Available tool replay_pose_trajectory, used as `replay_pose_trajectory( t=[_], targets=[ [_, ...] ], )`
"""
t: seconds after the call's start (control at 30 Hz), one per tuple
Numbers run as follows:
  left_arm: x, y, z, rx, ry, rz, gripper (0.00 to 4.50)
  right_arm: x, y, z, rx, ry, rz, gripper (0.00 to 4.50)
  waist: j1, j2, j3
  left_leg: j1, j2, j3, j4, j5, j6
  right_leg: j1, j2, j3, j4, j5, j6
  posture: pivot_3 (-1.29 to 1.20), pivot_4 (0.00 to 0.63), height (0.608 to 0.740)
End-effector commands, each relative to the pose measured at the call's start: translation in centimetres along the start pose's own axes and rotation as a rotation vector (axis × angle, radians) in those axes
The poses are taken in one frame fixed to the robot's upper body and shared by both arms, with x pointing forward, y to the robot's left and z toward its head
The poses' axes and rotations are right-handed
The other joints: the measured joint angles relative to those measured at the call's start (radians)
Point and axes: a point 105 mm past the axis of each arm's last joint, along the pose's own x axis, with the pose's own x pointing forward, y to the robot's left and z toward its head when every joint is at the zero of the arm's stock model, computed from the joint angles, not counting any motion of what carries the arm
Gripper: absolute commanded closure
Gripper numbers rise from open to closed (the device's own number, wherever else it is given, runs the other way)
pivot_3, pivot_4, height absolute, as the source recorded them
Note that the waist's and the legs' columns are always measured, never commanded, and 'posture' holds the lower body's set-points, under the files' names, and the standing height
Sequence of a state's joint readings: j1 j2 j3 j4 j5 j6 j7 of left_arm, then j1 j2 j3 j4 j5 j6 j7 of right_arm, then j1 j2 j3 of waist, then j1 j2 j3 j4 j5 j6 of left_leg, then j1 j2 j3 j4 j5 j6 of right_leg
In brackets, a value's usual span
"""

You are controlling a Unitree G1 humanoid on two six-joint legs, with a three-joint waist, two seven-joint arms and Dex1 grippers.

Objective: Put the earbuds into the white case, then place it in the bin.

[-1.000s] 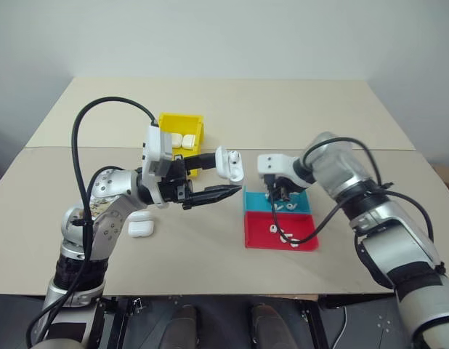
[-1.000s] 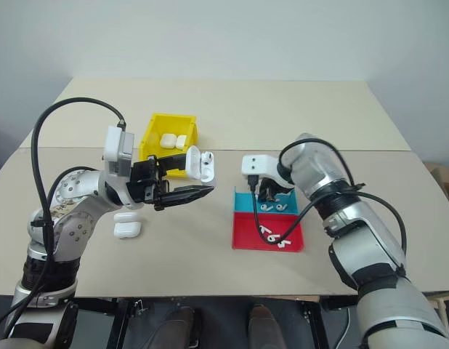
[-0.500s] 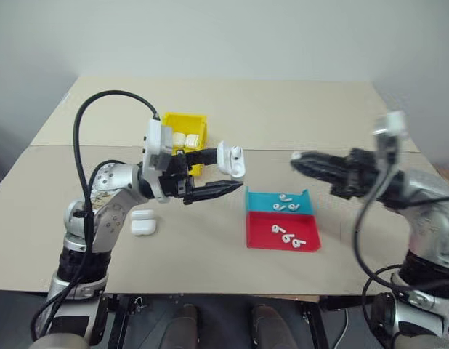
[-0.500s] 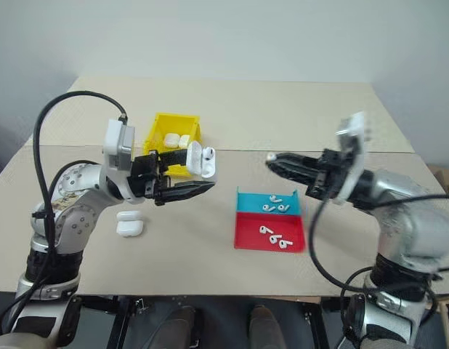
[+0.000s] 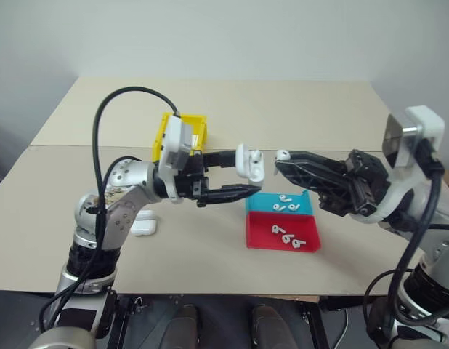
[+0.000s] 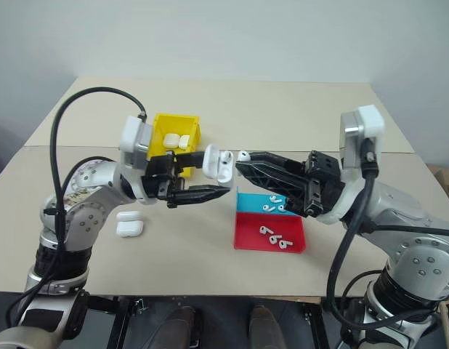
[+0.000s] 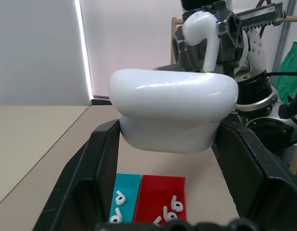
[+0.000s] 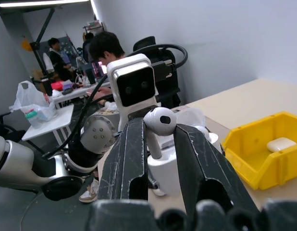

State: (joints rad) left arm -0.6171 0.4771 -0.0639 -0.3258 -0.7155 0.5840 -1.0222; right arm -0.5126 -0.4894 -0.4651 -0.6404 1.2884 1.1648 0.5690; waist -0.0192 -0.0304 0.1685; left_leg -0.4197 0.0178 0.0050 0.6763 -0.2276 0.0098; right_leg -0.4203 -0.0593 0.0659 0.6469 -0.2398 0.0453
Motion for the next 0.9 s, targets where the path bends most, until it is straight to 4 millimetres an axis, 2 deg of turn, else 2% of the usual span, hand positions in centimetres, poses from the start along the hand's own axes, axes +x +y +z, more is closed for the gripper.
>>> replay_pose_trajectory(
  t=[0.03,0.33,0.57,0.9],
  targets=[
    [0.5,-0.6,0.5,0.032,-0.002,-0.010,1.72,0.1,0.5,0.6,-0.014,-0.022,0.020,3.87,0.001,0.000,0.000,0.000,0.000,0.000,0.000,0.000,0.000,0.000,0.000,0.000,0.000,0.000,0.000,0.00,0.150,0.740],
    [0.7,-0.7,0.5,0.031,-0.004,-0.014,1.72,0.2,0.6,0.0,0.001,0.008,0.011,3.87,0.002,0.000,0.000,-0.001,0.000,0.000,0.000,0.000,0.000,0.000,0.000,0.000,-0.001,0.000,0.000,0.00,0.150,0.740],
    [0.9,-0.7,0.5,0.035,-0.007,-0.023,1.72,-0.4,-0.6,-1.0,0.016,0.033,-0.056,3.87,0.003,0.000,0.000,-0.001,0.000,0.000,0.000,0.000,0.000,0.000,0.000,0.000,-0.001,0.000,0.000,0.00,0.150,0.740],
    [0.9,-0.7,0.5,0.035,-0.007,-0.026,1.72,-0.4,-0.7,-1.8,-0.011,0.077,-0.061,3.87,0.003,0.000,0.000,-0.001,0.000,0.000,0.000,0.000,0.000,0.000,0.000,0.000,-0.001,0.000,0.000,0.00,0.150,0.740]
  ],
)
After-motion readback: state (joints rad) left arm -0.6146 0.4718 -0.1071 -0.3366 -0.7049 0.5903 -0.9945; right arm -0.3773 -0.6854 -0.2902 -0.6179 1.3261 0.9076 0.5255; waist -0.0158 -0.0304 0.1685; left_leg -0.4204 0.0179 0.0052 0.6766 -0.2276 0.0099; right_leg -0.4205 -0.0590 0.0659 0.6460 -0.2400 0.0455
